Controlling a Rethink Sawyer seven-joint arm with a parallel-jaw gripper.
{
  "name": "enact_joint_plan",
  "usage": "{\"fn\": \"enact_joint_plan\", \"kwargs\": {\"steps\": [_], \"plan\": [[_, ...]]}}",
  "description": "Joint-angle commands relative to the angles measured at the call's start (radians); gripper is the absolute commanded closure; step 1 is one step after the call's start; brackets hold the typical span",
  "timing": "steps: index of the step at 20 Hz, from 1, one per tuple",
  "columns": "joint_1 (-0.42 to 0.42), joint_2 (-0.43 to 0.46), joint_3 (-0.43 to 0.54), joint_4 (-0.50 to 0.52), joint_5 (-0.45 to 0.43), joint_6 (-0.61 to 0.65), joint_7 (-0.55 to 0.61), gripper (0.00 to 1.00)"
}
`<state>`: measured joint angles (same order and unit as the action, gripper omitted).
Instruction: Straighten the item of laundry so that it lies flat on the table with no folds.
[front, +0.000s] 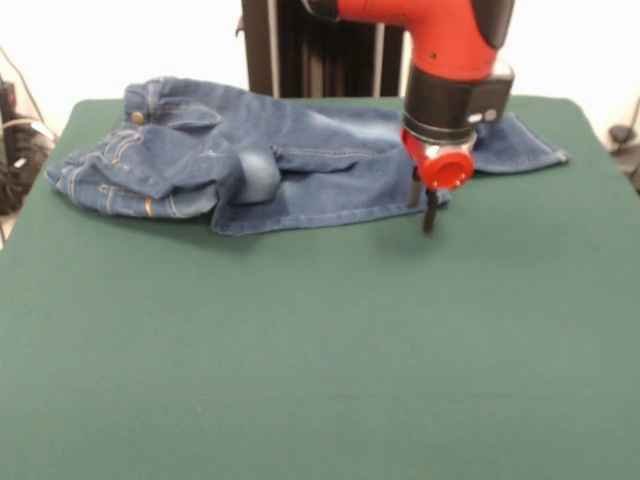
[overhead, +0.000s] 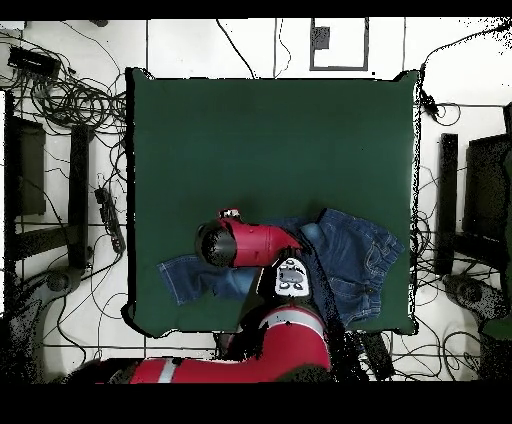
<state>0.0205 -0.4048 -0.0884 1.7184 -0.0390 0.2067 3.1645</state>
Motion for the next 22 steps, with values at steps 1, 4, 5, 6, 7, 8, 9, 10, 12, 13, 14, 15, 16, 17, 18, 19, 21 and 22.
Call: {"fn": "enact_joint_plan", "kwargs": {"steps": [1,4,5,6,7,8,9,10,12,13,14,15,16,17,18,19,21,22], "plan": [[0.096,0.159,-0.048,0.001,-0.002,-0.117,0.078,0.00],[0.113,0.194,-0.069,-0.003,0.027,-0.152,0.098,0.00],[0.126,0.203,-0.077,-0.006,0.043,-0.156,0.112,0.00],[0.132,0.209,-0.075,-0.005,0.058,-0.160,0.122,0.00],[0.137,0.214,-0.073,-0.003,0.074,-0.165,0.131,0.00],[0.152,0.219,-0.084,-0.005,0.091,-0.154,0.140,0.00],[0.157,0.220,-0.084,-0.002,0.102,-0.152,0.142,0.00],[0.158,0.220,-0.084,0.001,0.111,-0.150,0.141,0.00],[0.166,0.224,-0.094,0.004,0.122,-0.159,0.133,0.00],[0.186,0.234,-0.120,-0.005,0.130,-0.163,0.133,0.00],[0.206,0.245,-0.148,-0.014,0.136,-0.167,0.131,0.00],[0.196,0.242,-0.136,-0.009,0.136,-0.174,0.125,0.00],[0.185,0.239,-0.123,-0.003,0.136,-0.182,0.118,0.00],[0.182,0.237,-0.118,0.002,0.141,-0.179,0.116,0.00],[0.180,0.234,-0.113,0.006,0.146,-0.175,0.113,0.00],[0.177,0.229,-0.108,0.011,0.149,-0.170,0.110,0.00],[0.163,0.212,-0.097,0.024,0.146,-0.143,0.093,0.00],[0.154,0.202,-0.090,0.032,0.144,-0.126,0.084,0.00]]}}
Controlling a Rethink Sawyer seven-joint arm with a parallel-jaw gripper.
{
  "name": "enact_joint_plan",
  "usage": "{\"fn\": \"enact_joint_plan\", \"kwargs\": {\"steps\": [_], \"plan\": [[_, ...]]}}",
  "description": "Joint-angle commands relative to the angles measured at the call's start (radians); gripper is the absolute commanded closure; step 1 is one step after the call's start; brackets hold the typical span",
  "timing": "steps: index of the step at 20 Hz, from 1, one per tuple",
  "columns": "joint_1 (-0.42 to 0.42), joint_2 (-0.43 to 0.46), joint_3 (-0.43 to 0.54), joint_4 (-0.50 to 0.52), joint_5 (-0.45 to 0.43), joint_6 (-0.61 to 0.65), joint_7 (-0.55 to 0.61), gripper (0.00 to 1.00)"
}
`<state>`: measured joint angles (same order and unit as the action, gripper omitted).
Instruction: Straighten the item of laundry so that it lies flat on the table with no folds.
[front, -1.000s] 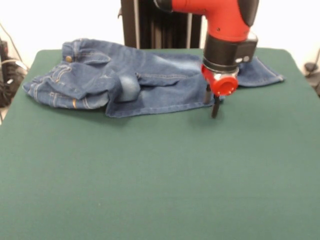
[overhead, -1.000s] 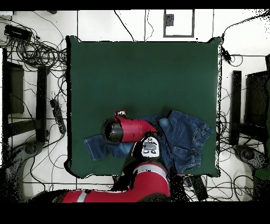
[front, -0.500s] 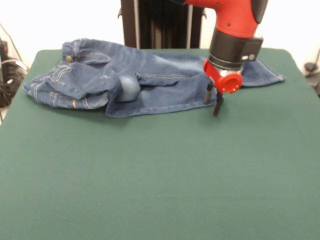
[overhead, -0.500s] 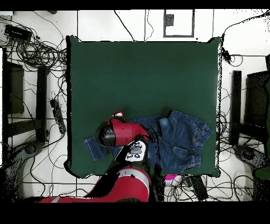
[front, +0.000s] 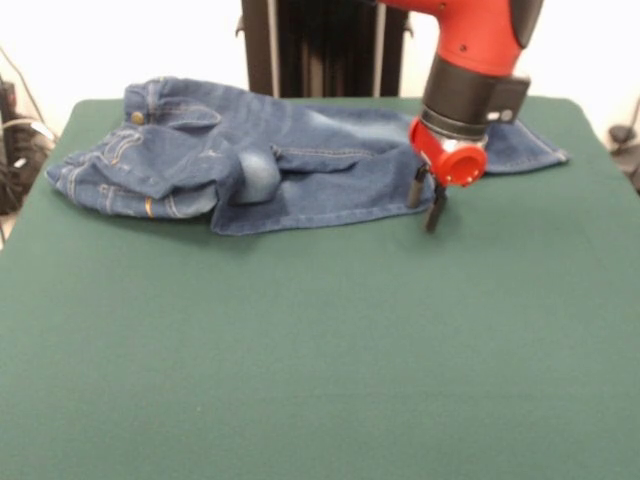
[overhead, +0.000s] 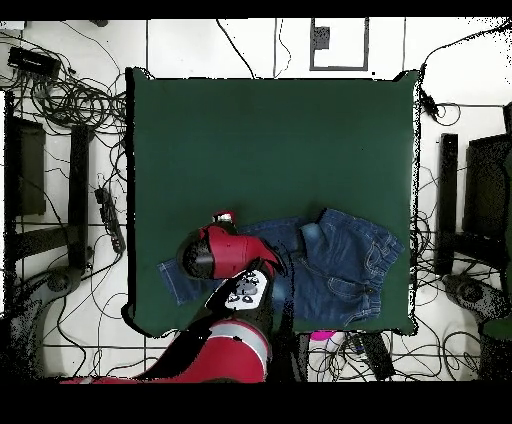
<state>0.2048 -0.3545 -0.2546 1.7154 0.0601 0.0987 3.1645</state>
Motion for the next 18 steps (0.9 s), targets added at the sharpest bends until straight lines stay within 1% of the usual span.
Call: {"fn": "enact_joint_plan", "kwargs": {"steps": [1,3,5,6,7,10,11,13,15,18], "plan": [[-0.038,0.140,0.082,0.042,0.043,0.006,0.074,0.00],[-0.052,0.122,0.090,0.053,0.039,0.046,0.059,0.00],[-0.063,0.117,0.097,0.056,0.035,0.050,0.053,0.00],[-0.043,0.128,0.072,0.044,0.041,0.048,0.062,0.00],[-0.024,0.139,0.047,0.033,0.046,0.046,0.072,1.00],[-0.040,0.143,0.054,0.040,0.046,0.011,0.080,1.00],[-0.058,0.140,0.066,0.043,0.028,-0.008,0.064,1.00],[-0.109,0.125,0.118,0.065,0.016,0.001,0.040,1.00],[-0.094,0.125,0.099,0.064,0.025,0.002,0.054,1.00],[-0.103,0.123,0.107,0.067,0.019,-0.008,0.052,1.00]]}}
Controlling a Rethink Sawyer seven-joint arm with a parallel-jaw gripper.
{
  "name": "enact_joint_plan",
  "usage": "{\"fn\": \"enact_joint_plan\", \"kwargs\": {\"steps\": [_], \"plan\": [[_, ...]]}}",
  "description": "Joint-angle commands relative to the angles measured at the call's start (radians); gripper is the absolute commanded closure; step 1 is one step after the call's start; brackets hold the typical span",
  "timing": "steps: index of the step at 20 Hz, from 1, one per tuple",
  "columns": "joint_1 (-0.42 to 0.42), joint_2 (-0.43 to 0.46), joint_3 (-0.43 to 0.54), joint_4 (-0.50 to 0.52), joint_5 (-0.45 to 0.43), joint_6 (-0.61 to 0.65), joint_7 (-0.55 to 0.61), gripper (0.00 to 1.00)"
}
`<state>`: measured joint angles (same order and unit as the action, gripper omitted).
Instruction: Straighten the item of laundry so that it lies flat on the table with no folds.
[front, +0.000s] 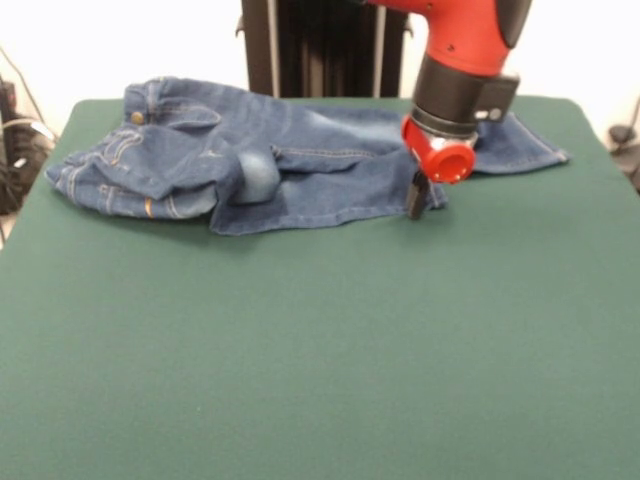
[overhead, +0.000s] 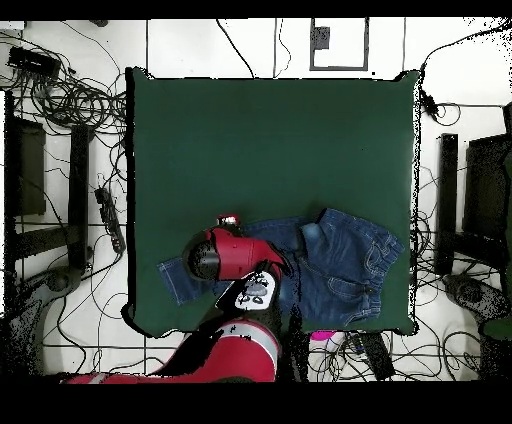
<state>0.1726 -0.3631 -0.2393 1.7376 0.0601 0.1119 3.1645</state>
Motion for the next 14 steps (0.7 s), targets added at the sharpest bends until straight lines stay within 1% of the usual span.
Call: {"fn": "enact_joint_plan", "kwargs": {"steps": [1,7,9,11,14], "plan": [[-0.078,0.130,0.098,0.047,0.018,-0.024,0.051,1.00],[-0.082,0.108,0.100,0.062,0.018,-0.020,0.055,1.00],[-0.096,0.071,0.110,0.081,0.014,-0.009,0.050,1.00],[-0.114,0.015,0.129,0.098,0.006,0.025,0.031,1.00],[-0.115,-0.046,0.157,0.079,0.033,0.094,0.029,1.00]]}}
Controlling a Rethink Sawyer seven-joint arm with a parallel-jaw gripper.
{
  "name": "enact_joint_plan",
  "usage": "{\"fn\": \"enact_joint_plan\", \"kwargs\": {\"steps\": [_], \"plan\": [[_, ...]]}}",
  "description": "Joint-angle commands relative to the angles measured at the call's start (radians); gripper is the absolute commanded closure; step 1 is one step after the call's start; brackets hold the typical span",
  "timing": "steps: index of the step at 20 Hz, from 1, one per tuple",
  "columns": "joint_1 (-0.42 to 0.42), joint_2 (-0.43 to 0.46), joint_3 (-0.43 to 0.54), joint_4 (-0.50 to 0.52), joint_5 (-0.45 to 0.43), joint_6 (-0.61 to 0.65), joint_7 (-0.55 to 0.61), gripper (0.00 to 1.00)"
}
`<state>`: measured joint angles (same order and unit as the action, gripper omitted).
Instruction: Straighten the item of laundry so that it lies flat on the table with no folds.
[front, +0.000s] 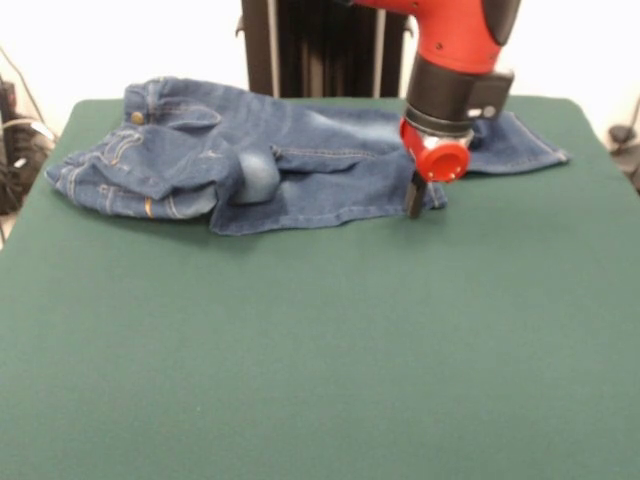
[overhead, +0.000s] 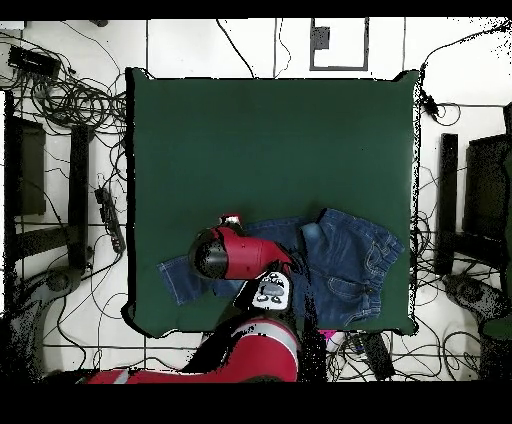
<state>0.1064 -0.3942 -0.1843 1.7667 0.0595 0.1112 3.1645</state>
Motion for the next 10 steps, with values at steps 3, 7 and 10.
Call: {"fn": "enact_joint_plan", "kwargs": {"steps": [3,7,10], "plan": [[-0.040,-0.080,0.122,0.014,0.071,0.194,0.039,1.00],[-0.035,-0.180,0.150,0.001,0.122,0.321,0.073,1.00],[-0.041,-0.250,0.168,0.018,0.149,0.393,0.079,1.00]]}}
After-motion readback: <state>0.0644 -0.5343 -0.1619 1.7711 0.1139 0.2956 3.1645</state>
